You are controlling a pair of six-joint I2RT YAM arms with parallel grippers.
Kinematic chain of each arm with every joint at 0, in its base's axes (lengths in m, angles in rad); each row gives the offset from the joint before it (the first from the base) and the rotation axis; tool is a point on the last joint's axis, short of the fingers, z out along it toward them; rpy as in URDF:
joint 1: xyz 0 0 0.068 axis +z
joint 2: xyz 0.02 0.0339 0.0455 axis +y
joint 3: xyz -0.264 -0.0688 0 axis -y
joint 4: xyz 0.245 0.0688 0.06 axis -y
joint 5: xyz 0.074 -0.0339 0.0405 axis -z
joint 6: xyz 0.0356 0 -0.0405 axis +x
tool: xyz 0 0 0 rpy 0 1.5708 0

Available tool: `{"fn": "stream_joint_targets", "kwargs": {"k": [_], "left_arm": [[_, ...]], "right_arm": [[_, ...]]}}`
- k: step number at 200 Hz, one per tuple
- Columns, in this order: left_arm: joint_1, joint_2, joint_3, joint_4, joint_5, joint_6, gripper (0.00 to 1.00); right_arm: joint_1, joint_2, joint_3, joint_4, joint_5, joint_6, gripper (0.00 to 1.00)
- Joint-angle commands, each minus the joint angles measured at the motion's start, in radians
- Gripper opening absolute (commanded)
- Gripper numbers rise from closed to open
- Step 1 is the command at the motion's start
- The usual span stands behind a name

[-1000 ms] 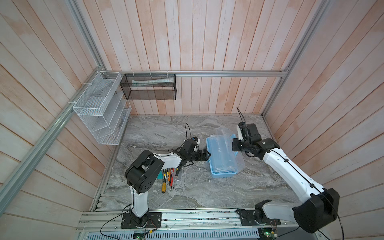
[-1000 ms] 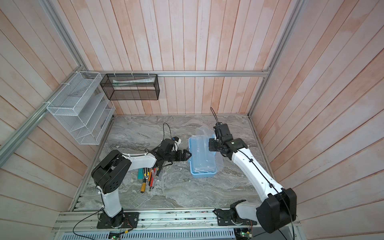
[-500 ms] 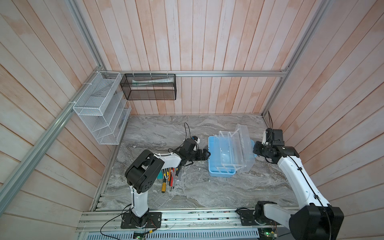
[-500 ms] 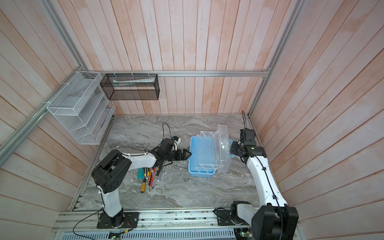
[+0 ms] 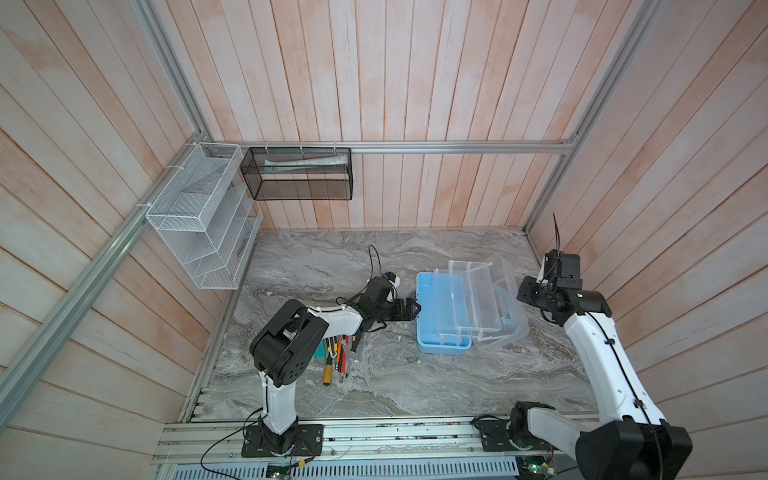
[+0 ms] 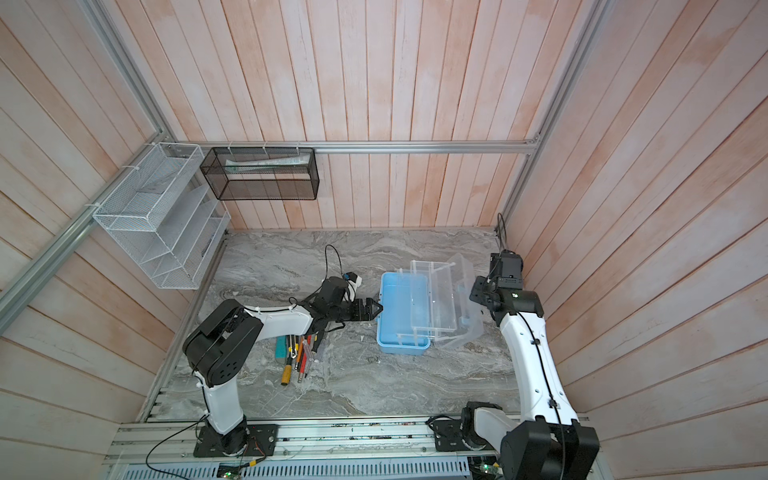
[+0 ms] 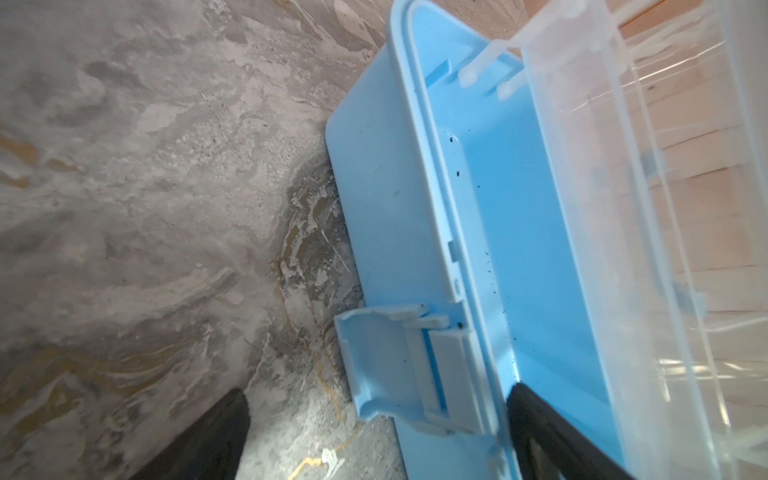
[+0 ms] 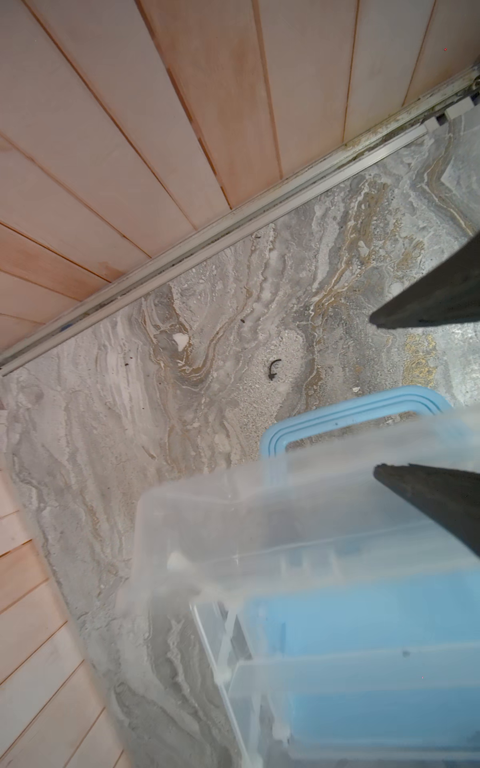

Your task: Pack the tool kit

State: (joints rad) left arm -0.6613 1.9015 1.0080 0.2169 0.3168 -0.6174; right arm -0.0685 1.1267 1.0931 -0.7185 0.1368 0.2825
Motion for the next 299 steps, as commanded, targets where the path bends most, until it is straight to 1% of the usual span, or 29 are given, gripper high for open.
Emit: {"fn": "stream_joint_targets", "kwargs": {"k": [1, 39, 51, 59, 73, 91, 104, 116, 132, 150, 162, 170, 181, 192, 204, 219, 228, 244, 258, 274, 299], "left_arm": [[0.005, -0.006, -0.008, -0.086, -0.016, 0.037, 0.98], [0.005, -0.027, 0.002, -0.09, -0.03, 0.047, 0.98], [0.006, -0.056, 0.011, -0.095, -0.049, 0.058, 0.99], [0.007, -0.084, 0.021, -0.103, -0.07, 0.068, 0.99], [0.01, -0.141, 0.047, -0.135, -0.12, 0.096, 1.0], [0.025, -0.239, 0.066, -0.198, -0.215, 0.135, 1.0], [0.048, -0.315, 0.05, -0.237, -0.295, 0.149, 1.0], [0.098, -0.382, 0.022, -0.29, -0.348, 0.147, 1.0], [0.193, -0.457, -0.031, -0.383, -0.415, 0.123, 1.0], [0.316, -0.555, -0.146, -0.416, -0.442, 0.088, 1.0], [0.389, -0.624, -0.226, -0.407, -0.445, 0.073, 0.99], [0.42, -0.665, -0.271, -0.393, -0.462, 0.078, 1.0], [0.445, -0.693, -0.298, -0.394, -0.495, 0.1, 1.0], [0.448, -0.705, -0.301, -0.417, -0.557, 0.115, 1.0], [0.455, -0.715, -0.316, -0.41, -0.585, 0.13, 1.0], [0.476, -0.726, -0.346, -0.373, -0.577, 0.148, 1.0], [0.483, -0.724, -0.354, -0.354, -0.571, 0.179, 1.0], [0.486, -0.708, -0.348, -0.374, -0.641, 0.19, 1.0], [0.49, -0.709, -0.368, -0.357, -0.674, 0.205, 1.0], [0.501, -0.721, -0.4, -0.327, -0.67, 0.209, 1.0], [0.52, -0.745, -0.453, -0.268, -0.611, 0.199, 1.0]], "right_arm": [[-0.004, -0.002, 0.02, -0.015, -0.028, -0.02, 0.51], [0.002, 0.009, 0.014, -0.001, -0.156, -0.047, 0.49], [0.026, 0.003, 0.022, 0.009, -0.213, -0.042, 0.49], [0.06, -0.002, 0.028, 0.021, -0.241, -0.035, 0.49], [0.156, 0.0, 0.038, 0.046, -0.25, -0.011, 0.49], [0.328, 0.035, 0.054, 0.098, -0.246, 0.032, 0.49], [0.45, 0.079, 0.051, 0.159, -0.251, 0.075, 0.49], [0.559, 0.14, 0.071, 0.19, -0.249, 0.089, 0.5], [0.683, 0.23, 0.099, 0.227, -0.212, 0.118, 0.51], [0.778, 0.33, 0.093, 0.33, -0.285, 0.18, 0.51], [0.831, 0.411, 0.114, 0.349, -0.315, 0.211, 0.51], [0.864, 0.464, 0.136, 0.346, -0.323, 0.22, 0.51], [0.898, 0.536, 0.164, 0.323, -0.334, 0.234, 0.51], [0.928, 0.601, 0.202, 0.293, -0.351, 0.241, 0.49], [0.961, 0.67, 0.249, 0.259, -0.361, 0.241, 0.49], [1.002, 0.753, 0.319, 0.195, -0.346, 0.22, 0.49], [1.02, 0.804, 0.376, 0.136, -0.313, 0.205, 0.49], [1.045, 0.884, 0.468, 0.047, -0.29, 0.176, 0.49], [1.058, 0.925, 0.509, 0.023, -0.284, 0.17, 0.49], [1.064, 0.96, 0.534, 0.008, -0.279, 0.17, 0.49], [1.08, 1.011, 0.576, -0.022, -0.268, 0.17, 0.49]]}}
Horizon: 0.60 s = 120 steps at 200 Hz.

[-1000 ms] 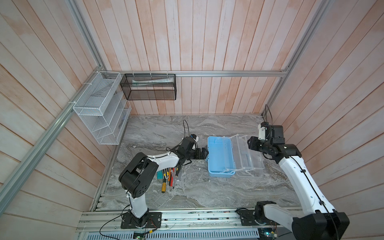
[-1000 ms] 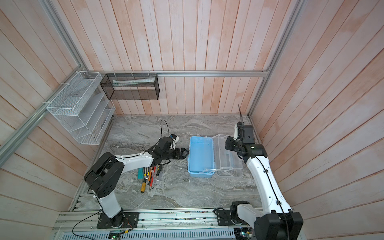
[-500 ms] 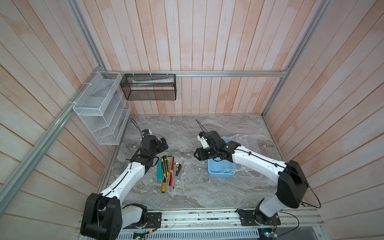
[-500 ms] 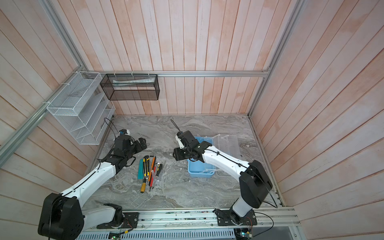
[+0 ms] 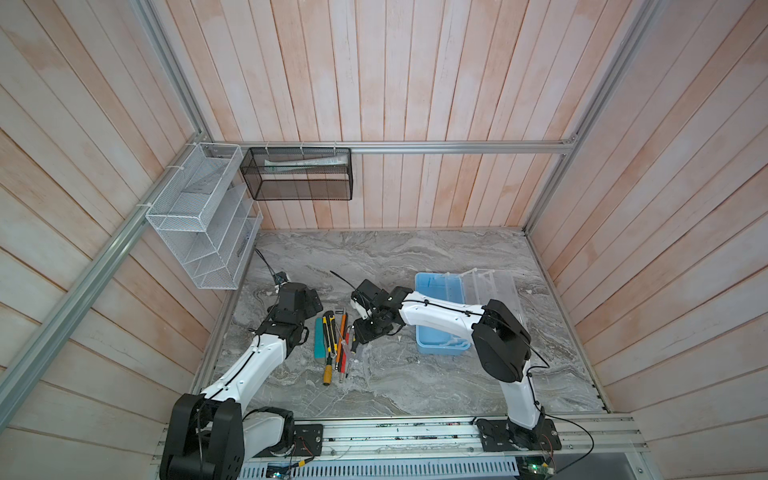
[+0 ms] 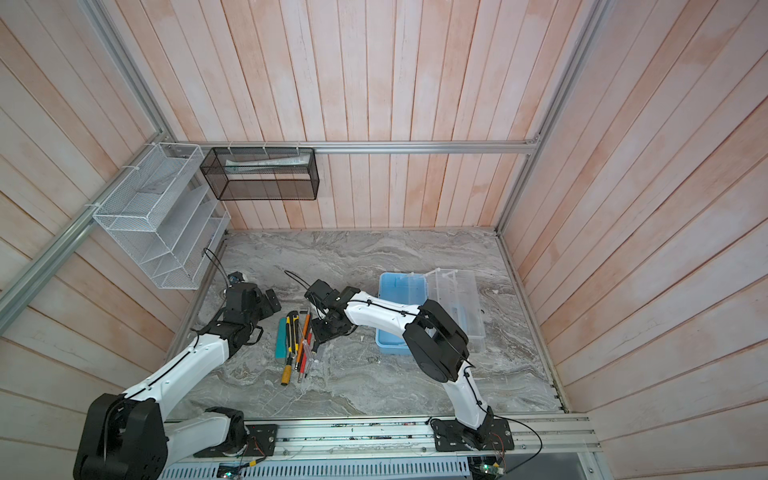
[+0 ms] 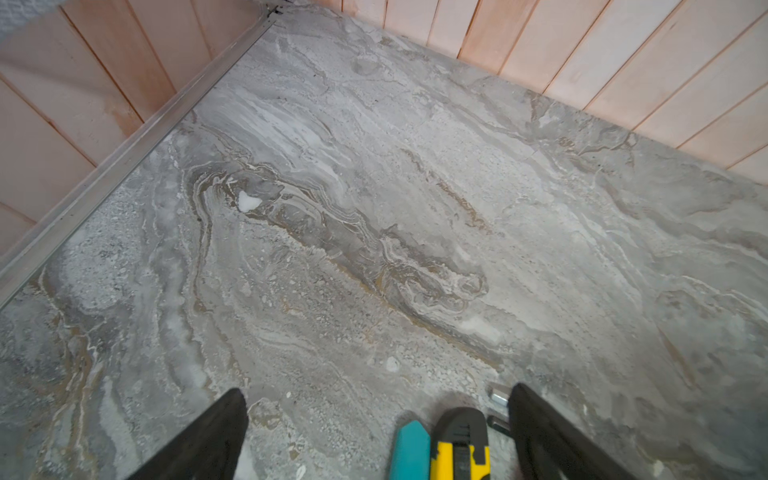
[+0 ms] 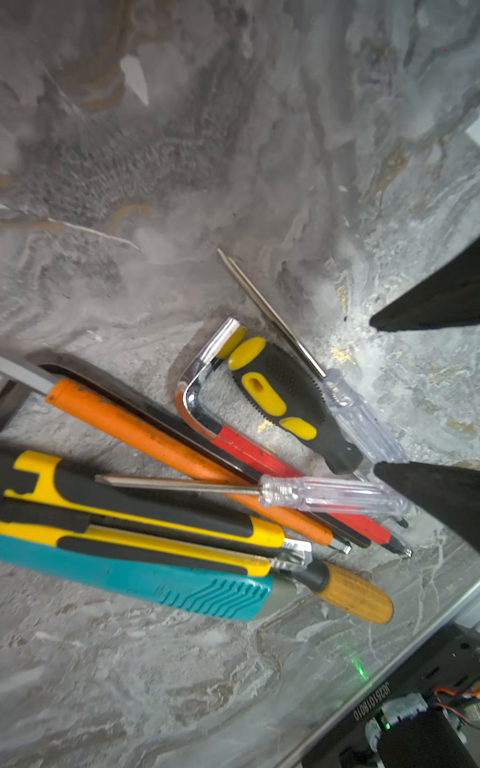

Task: Pack the tool kit
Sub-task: 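Move the right gripper to the tool pile while the left releases the box, then grasp the clear-handled screwdriver with the right gripper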

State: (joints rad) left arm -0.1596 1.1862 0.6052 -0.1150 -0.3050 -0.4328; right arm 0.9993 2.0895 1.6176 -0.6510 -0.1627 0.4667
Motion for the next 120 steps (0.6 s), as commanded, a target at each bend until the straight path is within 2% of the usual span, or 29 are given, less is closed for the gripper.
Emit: {"fn": "stream_joint_targets", "kwargs": {"k": [1, 63, 120], "left_arm": [[0.019, -0.03, -0.053, 0.066, 0.014, 0.014, 1.0], [0.032, -0.059, -0.091, 0.081, 0.057, 0.019, 1.0], [0.04, -0.062, -0.101, 0.084, 0.066, 0.019, 1.0]], "right_arm": [[0.013, 0.05, 0.055, -0.092, 0.033, -0.014, 0.49], [0.04, 0.118, 0.103, -0.12, 0.053, 0.003, 0.46], [0.062, 0.148, 0.127, -0.175, 0.14, -0.003, 0.43]]}}
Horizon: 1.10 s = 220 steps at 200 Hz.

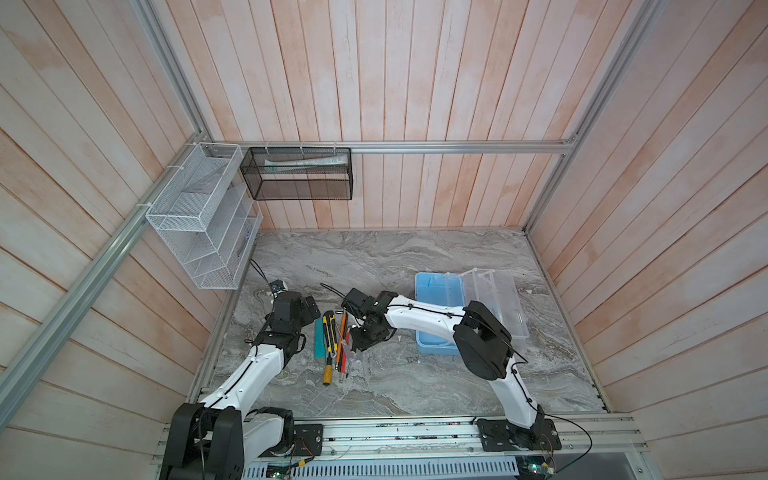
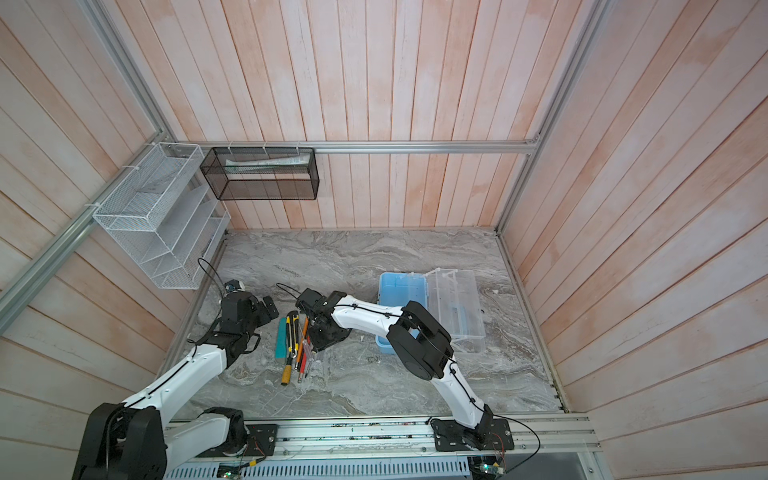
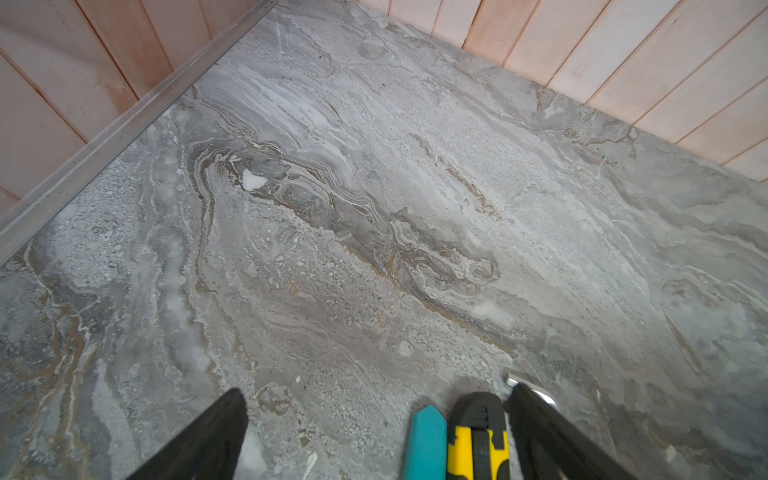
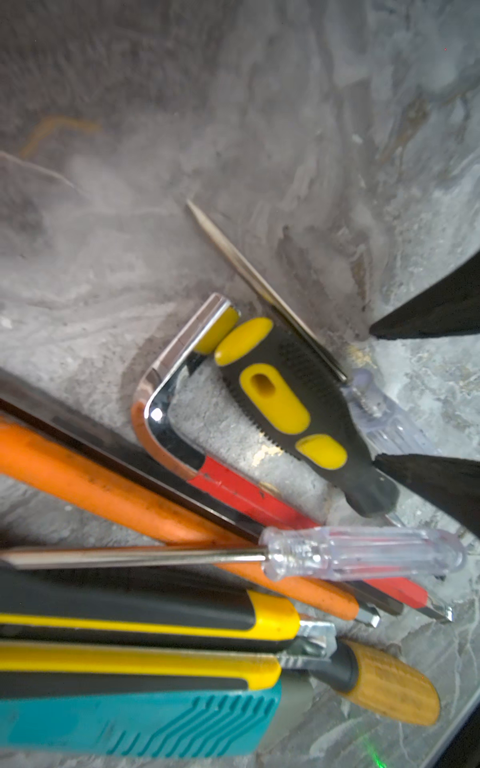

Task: Pack the tool kit
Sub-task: 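Grasp the clear-handled screwdriver with the right gripper, then carry the clear-handled screwdriver to the open box and release it inside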

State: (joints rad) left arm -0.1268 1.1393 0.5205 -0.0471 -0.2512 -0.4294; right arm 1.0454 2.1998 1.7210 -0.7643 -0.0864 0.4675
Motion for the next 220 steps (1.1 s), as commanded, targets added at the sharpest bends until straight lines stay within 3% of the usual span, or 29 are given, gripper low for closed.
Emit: {"fn": "stream_joint_targets", "kwargs": {"k": [1, 28, 65, 96, 141, 183, 220], "left_arm": [[0.007, -0.015, -0.016, 0.016, 0.013, 0.015, 1.0], [0.011, -0.011, -0.014, 0.017, 0.021, 0.017, 1.0], [0.013, -0.008, -0.011, 0.016, 0.024, 0.017, 1.0], [0.013, -0.013, -0.014, 0.009, 0.027, 0.018, 1.0], [0.013, -0.036, -0.028, 0.021, 0.042, 0.025, 1.0], [0.013, -0.036, -0.028, 0.021, 0.044, 0.025, 1.0], [0.012, -0.03, -0.027, 0.023, 0.047, 0.027, 1.0]], "right_arm": [[0.016, 0.038, 0.025, -0.064, 0.068, -0.005, 0.42], [0.016, 0.026, 0.012, -0.119, 0.142, -0.01, 0.34], [0.017, 0.002, -0.04, -0.032, 0.073, 0.015, 0.31], [0.011, 0.007, -0.039, -0.025, 0.073, 0.041, 0.22], [-0.023, -0.038, -0.067, -0.014, 0.103, 0.043, 0.0], [-0.088, -0.164, -0.085, -0.021, 0.155, -0.005, 0.0], [-0.253, -0.381, -0.155, -0.043, 0.197, -0.064, 0.0]]}}
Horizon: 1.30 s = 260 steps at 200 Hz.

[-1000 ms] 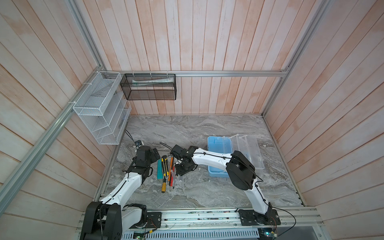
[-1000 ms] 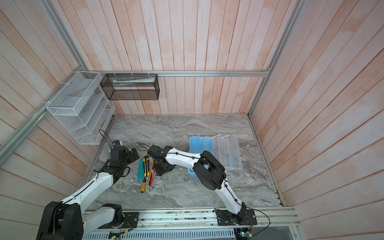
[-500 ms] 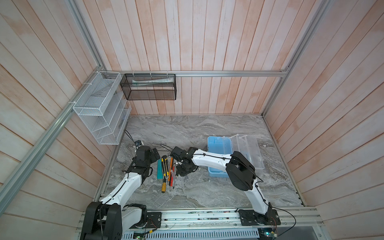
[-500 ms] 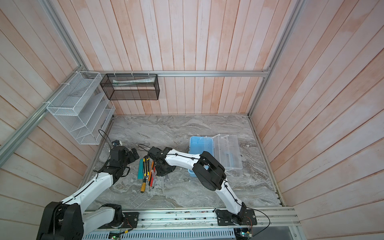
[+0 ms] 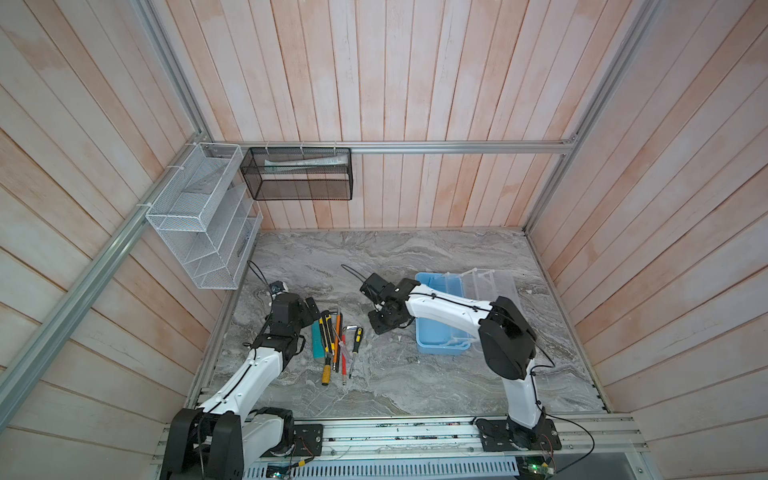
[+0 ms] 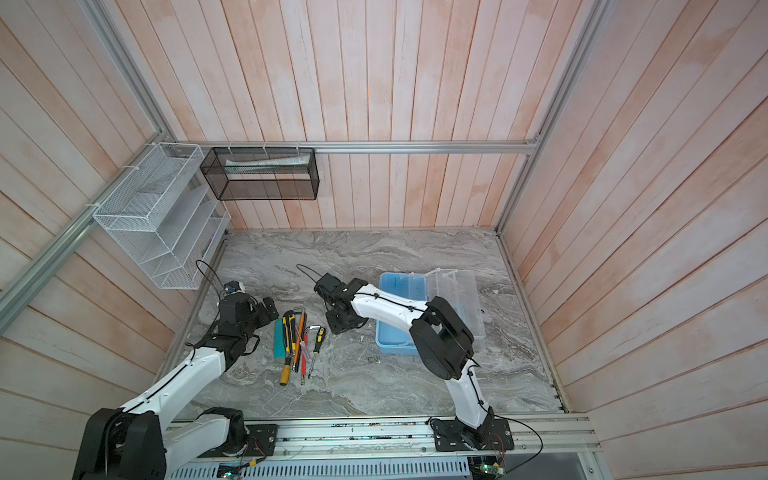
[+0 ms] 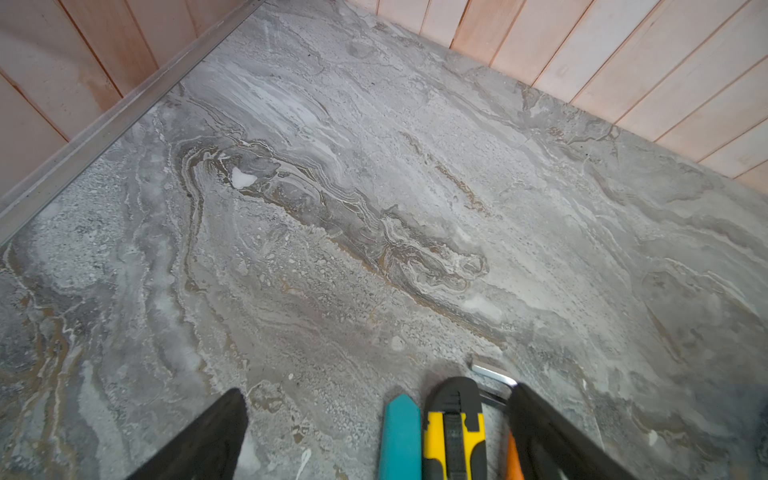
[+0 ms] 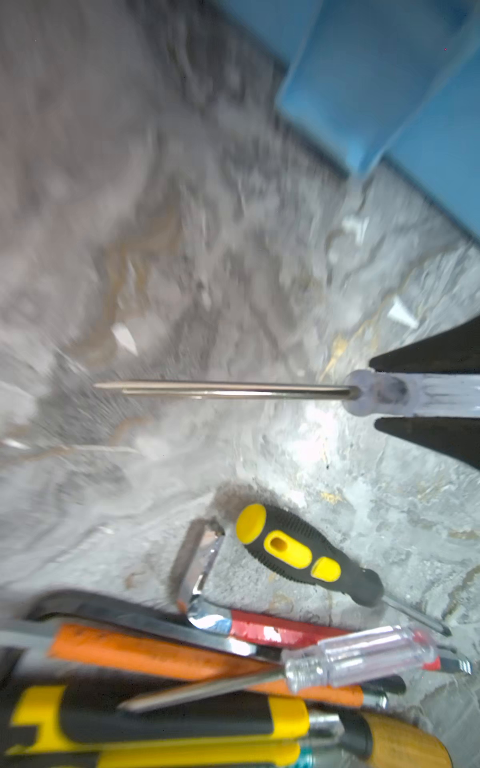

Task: Pack the tool kit
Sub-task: 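Carry the clear-handled screwdriver to the open box and release it inside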

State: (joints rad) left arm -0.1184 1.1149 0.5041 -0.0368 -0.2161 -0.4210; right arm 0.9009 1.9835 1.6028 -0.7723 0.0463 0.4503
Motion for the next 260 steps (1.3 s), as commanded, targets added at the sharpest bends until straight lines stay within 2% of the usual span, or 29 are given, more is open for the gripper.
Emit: {"fn": "stream_joint_targets", "kwargs": {"k": [1, 45, 87, 145, 211, 238, 249, 260], "left_arm": [[0.004, -0.006, -0.009, 0.012, 0.014, 0.02, 1.0], [0.006, -0.003, -0.008, 0.01, 0.009, 0.017, 1.0], [0.006, -0.001, -0.007, 0.009, 0.011, 0.018, 1.0], [0.007, 0.004, -0.005, 0.009, 0.015, 0.019, 1.0], [0.009, 0.025, 0.009, 0.003, 0.019, 0.022, 1.0], [0.007, 0.026, 0.009, 0.002, 0.016, 0.02, 1.0], [0.008, 0.025, 0.009, 0.003, 0.016, 0.02, 1.0], [0.009, 0.023, 0.007, 0.002, 0.015, 0.02, 1.0]], "right_arm": [[-0.115, -0.168, -0.04, -0.035, 0.065, -0.047, 0.0], [-0.346, -0.385, -0.139, -0.078, 0.144, -0.106, 0.0], [-0.489, -0.505, -0.241, -0.127, 0.23, -0.124, 0.0], [-0.545, -0.602, -0.41, -0.103, 0.266, -0.106, 0.0], [-0.591, -0.631, -0.509, -0.047, 0.221, -0.117, 0.0], [-0.591, -0.61, -0.476, -0.06, 0.189, -0.123, 0.39], [-0.591, -0.6, -0.446, -0.077, 0.188, -0.133, 0.46], [-0.591, -0.589, -0.408, -0.1, 0.197, -0.139, 0.48]]}}
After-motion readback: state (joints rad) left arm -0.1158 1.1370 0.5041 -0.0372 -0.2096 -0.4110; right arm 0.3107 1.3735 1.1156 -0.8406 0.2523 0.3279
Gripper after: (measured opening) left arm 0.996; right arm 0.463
